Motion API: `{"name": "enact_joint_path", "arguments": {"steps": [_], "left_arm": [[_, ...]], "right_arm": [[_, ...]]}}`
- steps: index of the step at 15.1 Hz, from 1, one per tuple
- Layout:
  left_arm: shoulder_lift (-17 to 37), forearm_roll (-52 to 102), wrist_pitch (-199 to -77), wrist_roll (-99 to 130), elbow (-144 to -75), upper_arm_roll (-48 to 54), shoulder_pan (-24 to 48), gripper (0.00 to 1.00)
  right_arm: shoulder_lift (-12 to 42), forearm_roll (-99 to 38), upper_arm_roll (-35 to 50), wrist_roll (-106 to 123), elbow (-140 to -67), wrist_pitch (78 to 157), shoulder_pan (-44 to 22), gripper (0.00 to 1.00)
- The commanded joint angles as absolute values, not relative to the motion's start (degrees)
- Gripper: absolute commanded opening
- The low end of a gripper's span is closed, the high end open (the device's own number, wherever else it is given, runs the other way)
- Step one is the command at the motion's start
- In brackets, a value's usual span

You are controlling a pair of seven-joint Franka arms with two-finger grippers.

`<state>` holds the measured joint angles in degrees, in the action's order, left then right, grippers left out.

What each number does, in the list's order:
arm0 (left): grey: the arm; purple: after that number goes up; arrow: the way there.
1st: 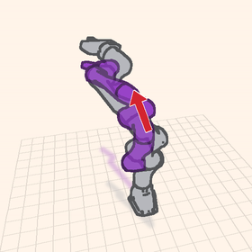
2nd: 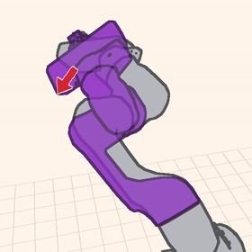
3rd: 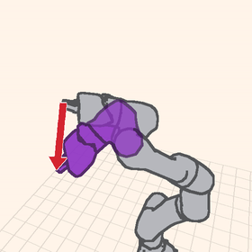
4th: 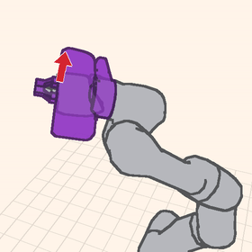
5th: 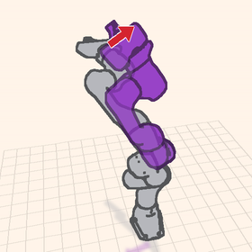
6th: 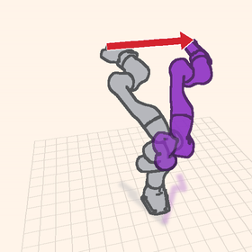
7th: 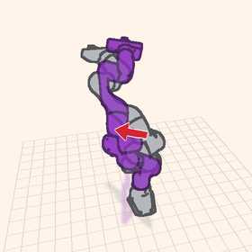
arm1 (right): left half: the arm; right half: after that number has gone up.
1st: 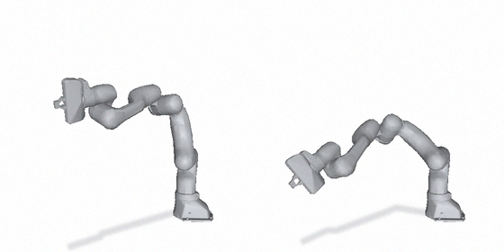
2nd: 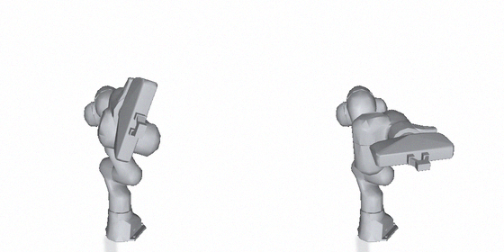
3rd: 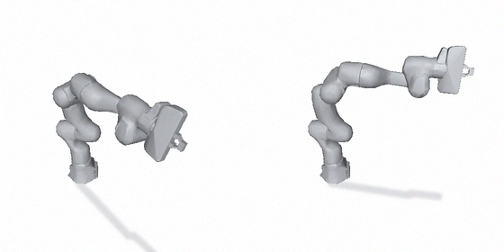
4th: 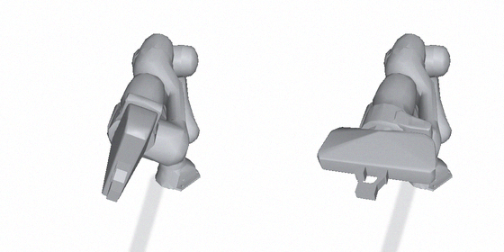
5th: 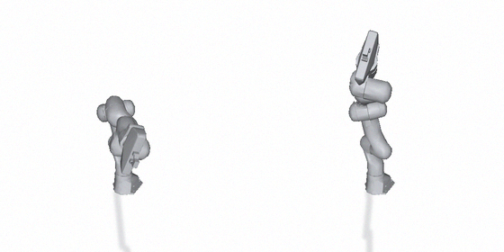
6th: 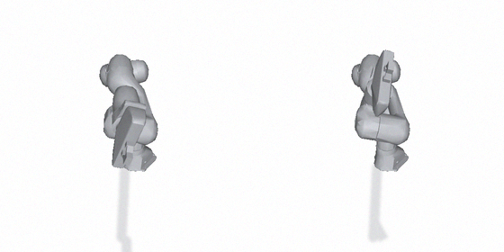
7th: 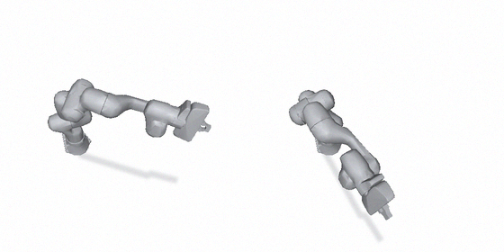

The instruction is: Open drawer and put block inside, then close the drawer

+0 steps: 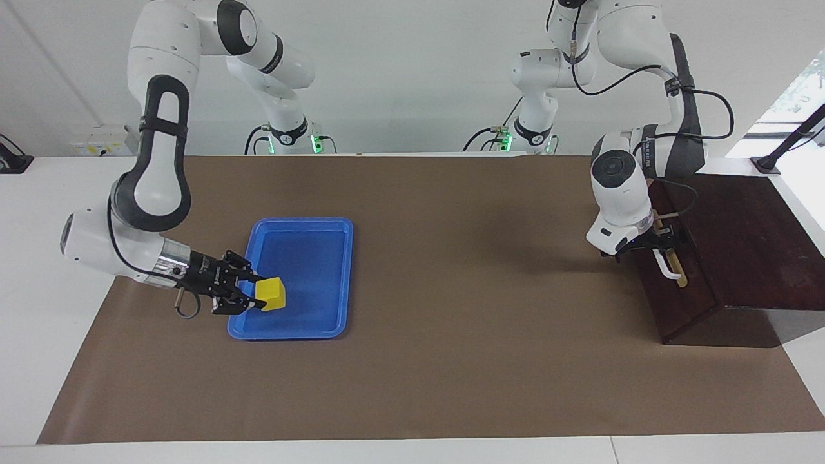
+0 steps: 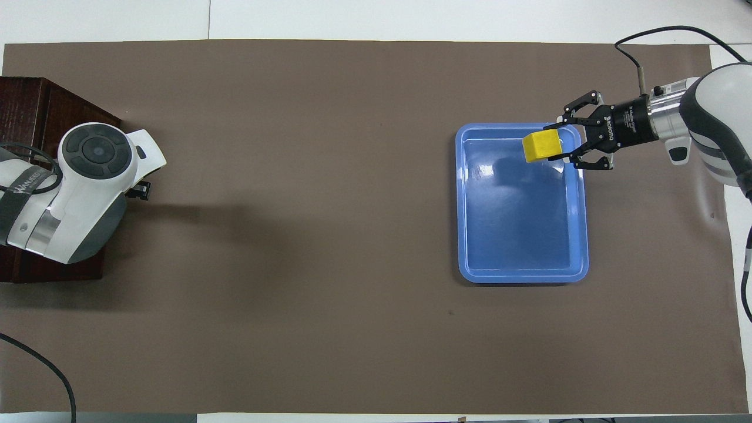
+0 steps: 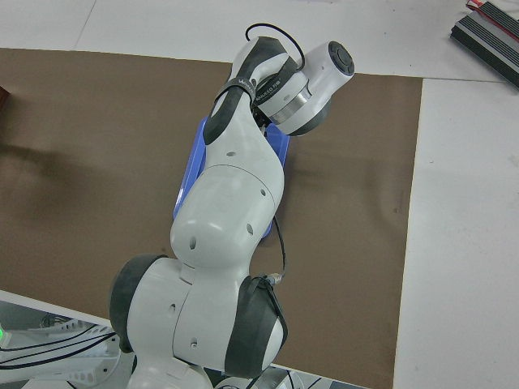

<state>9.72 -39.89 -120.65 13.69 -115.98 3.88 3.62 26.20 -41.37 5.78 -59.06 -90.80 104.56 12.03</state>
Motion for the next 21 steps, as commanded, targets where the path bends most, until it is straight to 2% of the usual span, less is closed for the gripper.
{"name": "enact_joint_path", "arguments": {"steps": [1,7,11,21], "left_arm": [[9.0,-40.8,-121.3,15.8,-117.5,3.7,5.9,1.00],[8.9,-38.2,-120.1,15.8,-117.4,3.7,9.4,1.00],[8.8,-37.5,-119.2,15.7,-117.2,3.8,11.4,1.00],[8.7,-37.4,-119.1,14.9,-117.2,3.9,14.6,1.00]], "right_arm": [[22.5,-42.5,8.5,-64.1,-90.5,102.8,12.4,0.00],[18.5,-42.2,15.7,-78.6,-86.9,102.6,11.5,0.00],[17.8,-42.5,15.9,-83.6,-84.6,102.7,8.1,0.00],[17.7,-41.8,15.8,-85.4,-84.2,103.1,7.6,0.00]]}}
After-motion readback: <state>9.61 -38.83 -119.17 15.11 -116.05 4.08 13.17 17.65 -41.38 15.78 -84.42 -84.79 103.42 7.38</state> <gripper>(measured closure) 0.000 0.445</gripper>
